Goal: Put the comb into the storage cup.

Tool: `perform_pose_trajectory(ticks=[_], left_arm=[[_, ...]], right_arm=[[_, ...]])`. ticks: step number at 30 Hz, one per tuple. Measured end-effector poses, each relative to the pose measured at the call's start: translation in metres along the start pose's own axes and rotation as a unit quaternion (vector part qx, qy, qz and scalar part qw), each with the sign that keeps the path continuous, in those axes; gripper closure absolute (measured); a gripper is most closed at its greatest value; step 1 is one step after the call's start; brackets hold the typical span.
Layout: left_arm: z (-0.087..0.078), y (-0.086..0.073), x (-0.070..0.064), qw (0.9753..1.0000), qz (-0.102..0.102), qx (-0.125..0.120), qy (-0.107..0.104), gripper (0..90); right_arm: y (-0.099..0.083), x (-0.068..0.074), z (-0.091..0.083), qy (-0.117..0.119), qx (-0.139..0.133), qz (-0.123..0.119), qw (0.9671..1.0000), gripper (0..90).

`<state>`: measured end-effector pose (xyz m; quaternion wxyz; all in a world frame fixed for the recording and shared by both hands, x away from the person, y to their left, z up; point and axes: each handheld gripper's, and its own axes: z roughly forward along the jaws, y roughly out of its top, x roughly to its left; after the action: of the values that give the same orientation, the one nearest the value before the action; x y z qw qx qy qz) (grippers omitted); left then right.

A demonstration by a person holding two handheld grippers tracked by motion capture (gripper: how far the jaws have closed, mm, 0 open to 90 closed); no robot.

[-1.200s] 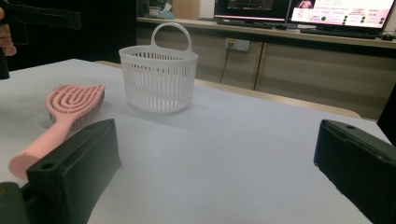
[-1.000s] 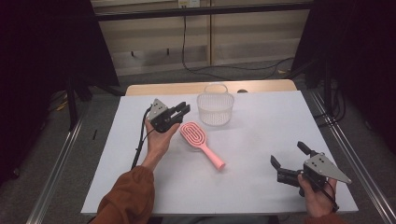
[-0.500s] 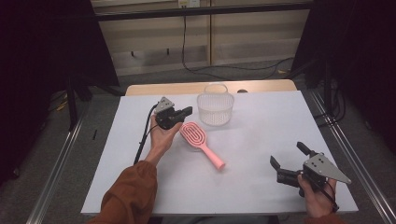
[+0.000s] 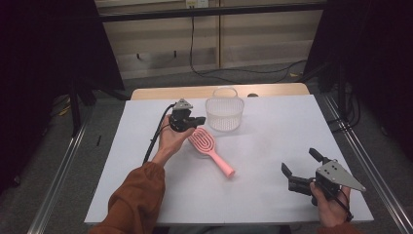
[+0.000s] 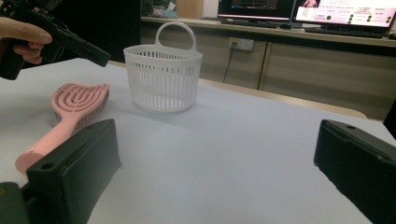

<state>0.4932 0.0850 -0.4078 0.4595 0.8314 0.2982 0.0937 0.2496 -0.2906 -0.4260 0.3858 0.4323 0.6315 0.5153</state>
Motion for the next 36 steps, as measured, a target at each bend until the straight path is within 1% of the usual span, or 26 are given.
perform_pose_trajectory(ticks=[4, 5, 8, 10, 11, 14, 15, 16, 17, 18, 21, 22, 23, 25, 26, 29, 30, 31, 33, 36], left_arm=[[0.009, -0.001, -0.002, 0.9997, 0.004, 0.025, -0.001, 90.0], [0.011, -0.001, -0.001, 0.9997, 0.001, 0.025, 0.0, 90.0], [0.014, 0.0, 0.001, 0.9992, 0.004, 0.04, 0.002, 90.0], [0.016, 0.0, 0.002, 0.9987, 0.011, 0.049, 0.009, 90.0], [0.017, 0.001, 0.003, 0.9985, 0.011, 0.053, 0.01, 90.0], [0.019, 0.003, 0.004, 0.998, 0.015, 0.06, 0.013, 90.0], [0.02, 0.004, 0.004, 0.9982, 0.016, 0.056, 0.016, 90.0], [0.02, 0.005, 0.003, 0.998, 0.016, 0.059, 0.015, 90.0], [0.021, 0.006, 0.003, 0.9977, 0.022, 0.062, 0.017, 90.0], [0.023, 0.006, 0.002, 0.997, 0.027, 0.07, 0.017, 90.0], [0.026, 0.006, 0.001, 0.9967, 0.029, 0.075, 0.016, 90.0], [0.026, 0.006, 0.001, 0.9962, 0.033, 0.079, 0.017, 90.0], [0.027, 0.005, 0.001, 0.9963, 0.03, 0.079, 0.019, 90.0], [0.028, 0.006, 0.001, 0.9959, 0.034, 0.081, 0.023, 90.0], [0.028, 0.005, 0.0, 0.9954, 0.034, 0.084, 0.029, 90.0], [0.03, 0.004, 0.001, 0.9944, 0.037, 0.093, 0.034, 90.0], [0.03, 0.003, 0.002, 0.9941, 0.038, 0.096, 0.034, 90.0], [0.03, 0.003, 0.002, 0.9944, 0.035, 0.094, 0.033, 90.0], [0.03, 0.003, 0.003, 0.994, 0.039, 0.096, 0.035, 90.0], [0.03, 0.003, 0.003, 0.9939, 0.041, 0.098, 0.032, 90.0]], right_arm=[[0.0, 0.0, 0.0, 0.0, 0.0, 0.0, 1.0, 0.0], [0.0, 0.0, 0.0, 0.001, 0.0, 0.0, 1.0, 0.0], [0.0, 0.0, 0.0, 0.001, 0.0, -0.001, 1.0, 0.0], [0.0, 0.0, 0.0, 0.002, 0.0, -0.001, 1.0, 0.0], [0.0, 0.0, 0.0, 0.001, 0.0, -0.001, 1.0, 0.0], [0.0, 0.0, 0.0, 0.002, 0.0, 0.0, 1.0, 0.0], [0.0, 0.0, 0.0, 0.002, 0.0, 0.0, 1.0, 0.0], [0.0, 0.0, 0.0, 0.001, 0.0, -0.001, 1.0, 0.0], [0.0, 0.0, 0.0, 0.002, 0.0, 0.0, 1.0, 0.0], [0.0, 0.0, 0.0, 0.002, 0.001, 0.0, 1.0, 0.0], [0.0, 0.0, 0.0, 0.002, 0.0, -0.002, 1.0, 0.0], [0.0, 0.0, 0.0, 0.002, 0.0, -0.002, 1.0, 0.0], [0.0, 0.0, -0.001, 0.003, 0.001, -0.002, 1.0, 0.0], [0.0, 0.0, 0.0, 0.003, 0.001, -0.002, 1.0, 0.0], [0.0, 0.0, 0.0, 0.003, 0.001, -0.002, 1.0, 0.0], [0.0, 0.0, -0.001, 0.003, 0.001, -0.002, 1.0, 0.0], [0.0, 0.0, -0.001, 0.003, 0.0, -0.002, 1.0, 0.0], [0.0, 0.0, -0.001, 0.001, 0.0, -0.002, 1.0, 0.0], [0.0, 0.0, -0.001, 0.001, 0.0, -0.002, 1.0, 0.0], [0.0, 0.0, -0.001, 0.001, 0.0, -0.002, 1.0, 0.0]])
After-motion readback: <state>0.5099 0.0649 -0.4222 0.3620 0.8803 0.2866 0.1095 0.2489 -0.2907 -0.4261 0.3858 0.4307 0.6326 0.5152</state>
